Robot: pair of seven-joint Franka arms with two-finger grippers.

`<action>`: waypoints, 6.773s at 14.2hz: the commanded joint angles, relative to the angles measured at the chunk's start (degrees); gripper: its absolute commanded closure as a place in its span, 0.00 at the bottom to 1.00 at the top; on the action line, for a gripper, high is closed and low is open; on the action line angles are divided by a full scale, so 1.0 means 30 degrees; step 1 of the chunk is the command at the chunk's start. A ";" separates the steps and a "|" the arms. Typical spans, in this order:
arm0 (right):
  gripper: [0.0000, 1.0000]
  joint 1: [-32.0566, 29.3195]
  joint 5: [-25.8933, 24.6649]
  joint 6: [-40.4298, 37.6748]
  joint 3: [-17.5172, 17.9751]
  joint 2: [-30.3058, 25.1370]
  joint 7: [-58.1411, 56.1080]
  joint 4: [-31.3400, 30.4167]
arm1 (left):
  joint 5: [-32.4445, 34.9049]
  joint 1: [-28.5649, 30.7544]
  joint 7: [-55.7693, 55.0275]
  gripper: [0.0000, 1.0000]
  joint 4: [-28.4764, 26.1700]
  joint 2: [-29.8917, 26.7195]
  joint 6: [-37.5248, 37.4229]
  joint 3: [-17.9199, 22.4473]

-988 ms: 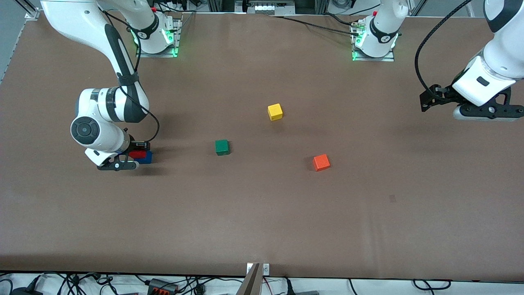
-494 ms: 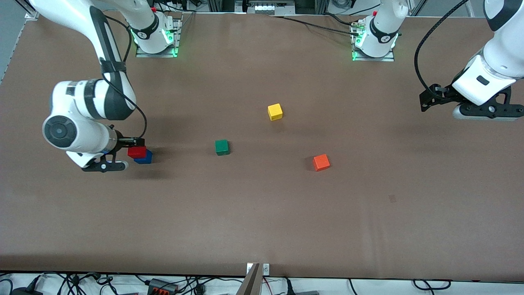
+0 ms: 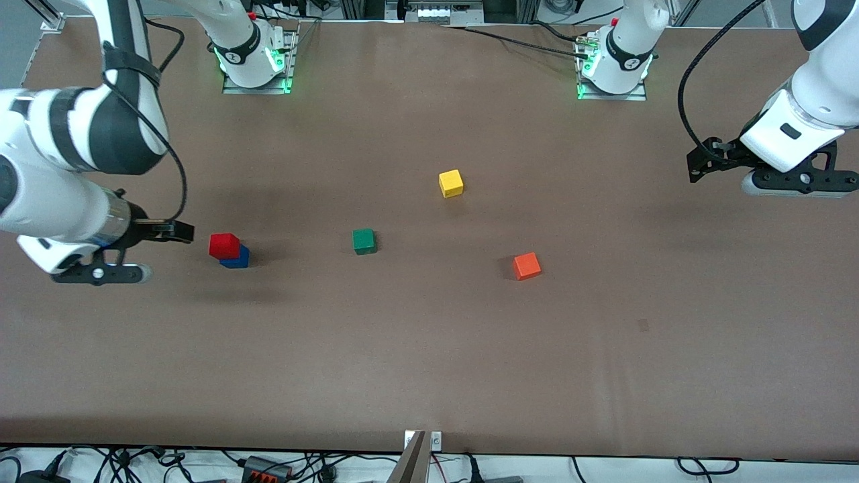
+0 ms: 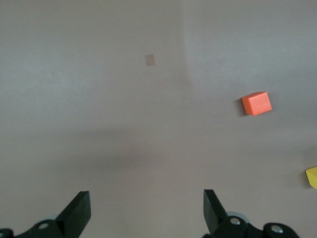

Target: Pass red block to right arm, stack on blue

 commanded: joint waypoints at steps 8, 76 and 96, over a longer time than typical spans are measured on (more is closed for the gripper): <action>0.00 -0.0843 0.0037 -0.0557 -0.0478 -0.1570 -0.0275 0.1159 | -0.0377 -0.0059 0.0501 0.00 0.0464 0.0126 -0.0452 -0.0007; 0.00 -0.7817 -0.0814 0.0234 0.6934 -0.7315 -0.0863 -0.4730 | -0.1285 0.0117 0.1028 0.00 0.2398 0.0096 -0.2268 -0.0124; 0.00 -0.7759 -0.1194 -0.0235 0.6964 -0.7725 -0.1332 -0.5023 | -0.1285 -0.0030 0.0969 0.00 0.2543 0.0096 -0.3060 -0.0417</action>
